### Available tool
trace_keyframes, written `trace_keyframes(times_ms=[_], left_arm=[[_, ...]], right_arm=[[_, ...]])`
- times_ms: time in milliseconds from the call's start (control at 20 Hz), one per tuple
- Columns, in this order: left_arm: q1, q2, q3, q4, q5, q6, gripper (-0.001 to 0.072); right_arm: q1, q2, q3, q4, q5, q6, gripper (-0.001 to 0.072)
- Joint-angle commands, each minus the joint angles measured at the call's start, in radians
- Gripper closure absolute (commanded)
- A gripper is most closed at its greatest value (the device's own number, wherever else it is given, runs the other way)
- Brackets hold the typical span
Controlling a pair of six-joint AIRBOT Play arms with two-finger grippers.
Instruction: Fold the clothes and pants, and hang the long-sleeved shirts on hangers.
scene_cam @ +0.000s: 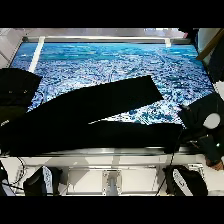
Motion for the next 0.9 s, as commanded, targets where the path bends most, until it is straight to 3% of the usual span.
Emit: trace_keyframes(times_ms=[0,50,150,300,400,500,600,750,850], left_arm=[[0.065,0.031,-0.014,-0.003,-0.014,-0.008,0.0115],[0.065,0.031,0.018,-0.008,-0.015,-0.030,0.0027],[0.064,0.030,0.108,-0.008,0.062,-0.062,0.0028],[0.065,-0.084,0.232,-0.009,0.215,-0.139,0.0028],[0.065,-0.285,0.306,-0.035,0.183,-0.142,0.0029],[0.064,-0.517,0.397,-0.062,0.093,-0.128,0.0029],[0.064,-0.739,0.507,-0.130,-0.010,-0.056,0.0044],[0.064,-0.944,0.618,-0.235,-0.105,0.049,0.0107],[0.064,-1.003,0.653,-0.246,-0.096,0.051,0.0137]], right_arm=[[0.001,0.042,-0.048,-0.017,0.018,0.022,0.0234],[0.001,0.042,-0.003,-0.021,0.012,0.022,0.0235],[0.001,0.042,0.118,-0.030,-0.037,0.022,0.0235],[0.001,0.039,0.269,-0.029,-0.252,0.047,0.0246],[0.001,0.008,0.318,-0.023,-0.310,0.064,0.0265],[0.001,-0.051,0.337,0.003,-0.281,0.064,0.0263],[0.001,-0.111,0.337,0.040,-0.267,0.064,0.0262],[0.001,-0.175,0.337,0.082,-0.269,0.065,0.0262],[0.001,-0.190,0.337,0.114,-0.269,0.069,0.0262]])
